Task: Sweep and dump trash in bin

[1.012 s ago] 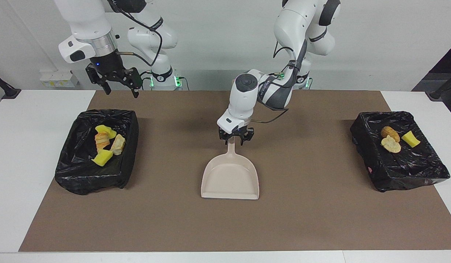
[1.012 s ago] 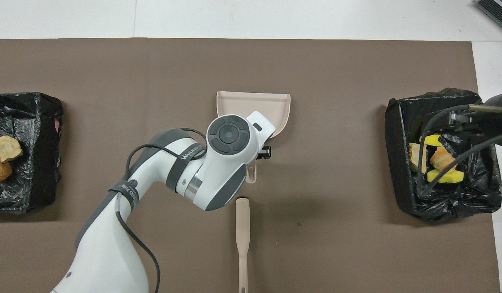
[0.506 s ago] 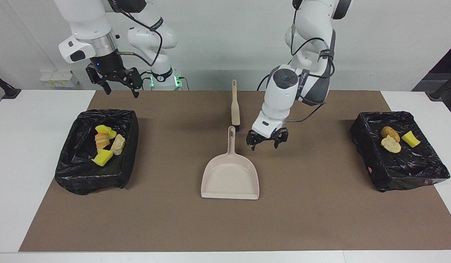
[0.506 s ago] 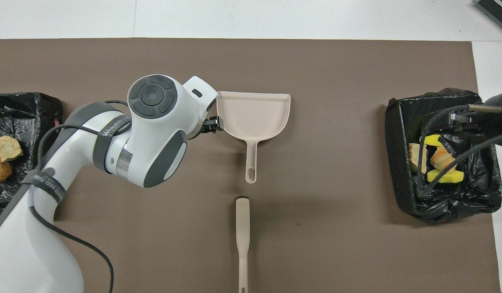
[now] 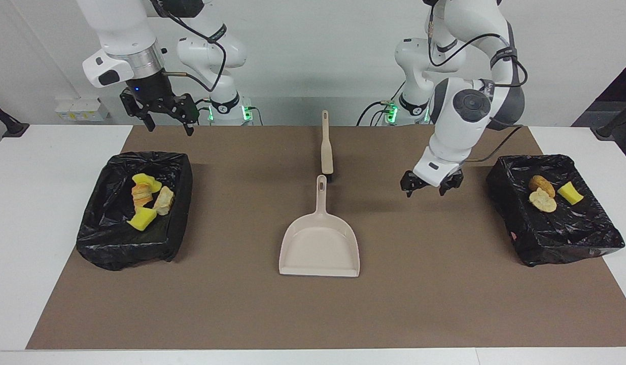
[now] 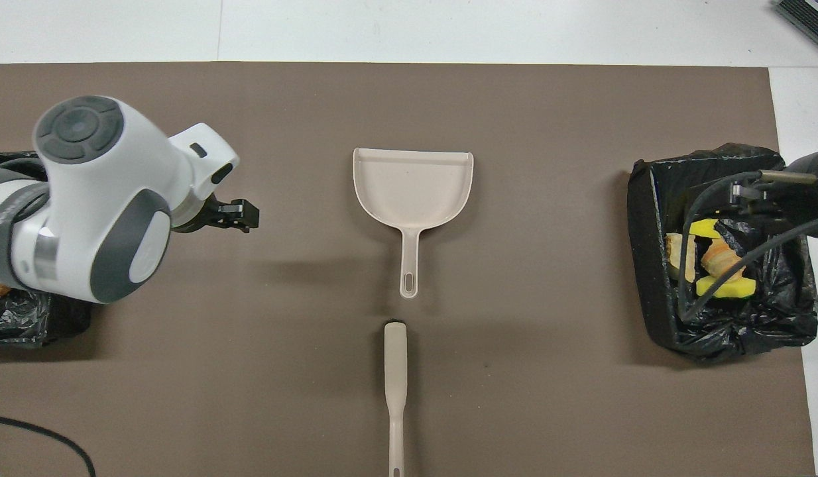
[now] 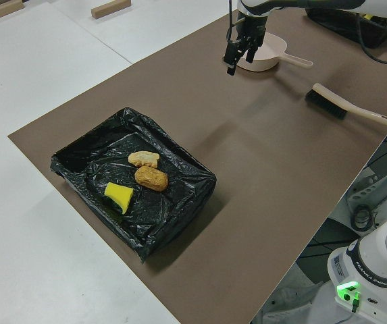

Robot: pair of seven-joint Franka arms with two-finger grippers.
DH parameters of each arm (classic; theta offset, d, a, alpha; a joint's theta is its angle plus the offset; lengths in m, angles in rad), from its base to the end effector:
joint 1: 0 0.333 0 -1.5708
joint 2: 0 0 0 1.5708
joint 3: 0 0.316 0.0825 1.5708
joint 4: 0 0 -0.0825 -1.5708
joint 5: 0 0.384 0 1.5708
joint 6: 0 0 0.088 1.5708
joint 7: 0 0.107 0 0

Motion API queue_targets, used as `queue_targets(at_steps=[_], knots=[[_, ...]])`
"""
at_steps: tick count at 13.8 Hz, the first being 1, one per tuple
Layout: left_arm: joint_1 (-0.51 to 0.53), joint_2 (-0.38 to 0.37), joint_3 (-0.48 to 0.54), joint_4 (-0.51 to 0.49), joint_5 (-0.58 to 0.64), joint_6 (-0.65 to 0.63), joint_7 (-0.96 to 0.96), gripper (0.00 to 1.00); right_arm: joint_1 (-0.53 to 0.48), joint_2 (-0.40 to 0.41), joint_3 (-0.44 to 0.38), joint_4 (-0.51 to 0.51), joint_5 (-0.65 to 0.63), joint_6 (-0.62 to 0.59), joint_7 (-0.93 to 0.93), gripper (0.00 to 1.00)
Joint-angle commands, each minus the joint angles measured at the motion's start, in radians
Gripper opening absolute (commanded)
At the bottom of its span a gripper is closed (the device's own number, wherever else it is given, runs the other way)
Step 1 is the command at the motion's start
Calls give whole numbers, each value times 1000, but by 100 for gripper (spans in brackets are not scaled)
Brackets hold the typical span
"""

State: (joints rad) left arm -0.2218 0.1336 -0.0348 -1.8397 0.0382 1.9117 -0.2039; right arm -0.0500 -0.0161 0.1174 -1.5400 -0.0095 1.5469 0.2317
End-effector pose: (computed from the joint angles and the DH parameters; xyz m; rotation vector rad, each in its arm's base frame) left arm 0.5723 -0.1466 0.4485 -3.0946 0.1028 0.0818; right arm 0.5464 0.0364 0.6457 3.1229 -0.2576 0.0381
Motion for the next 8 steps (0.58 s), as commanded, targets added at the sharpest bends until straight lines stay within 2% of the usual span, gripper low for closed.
queue_targets(at_steps=[1,5,8], knots=[[85,-107,-10,-108,9,-2,99,100,-5,10,2,21,9,-22,-17,100],[237,-134,-11,-104,9,-26,233,100,-5,8,2,21,9,-22,-17,100],[301,-134,-10,-63,3,-25,279,100,-5,8,2,21,9,-24,-17,100]])
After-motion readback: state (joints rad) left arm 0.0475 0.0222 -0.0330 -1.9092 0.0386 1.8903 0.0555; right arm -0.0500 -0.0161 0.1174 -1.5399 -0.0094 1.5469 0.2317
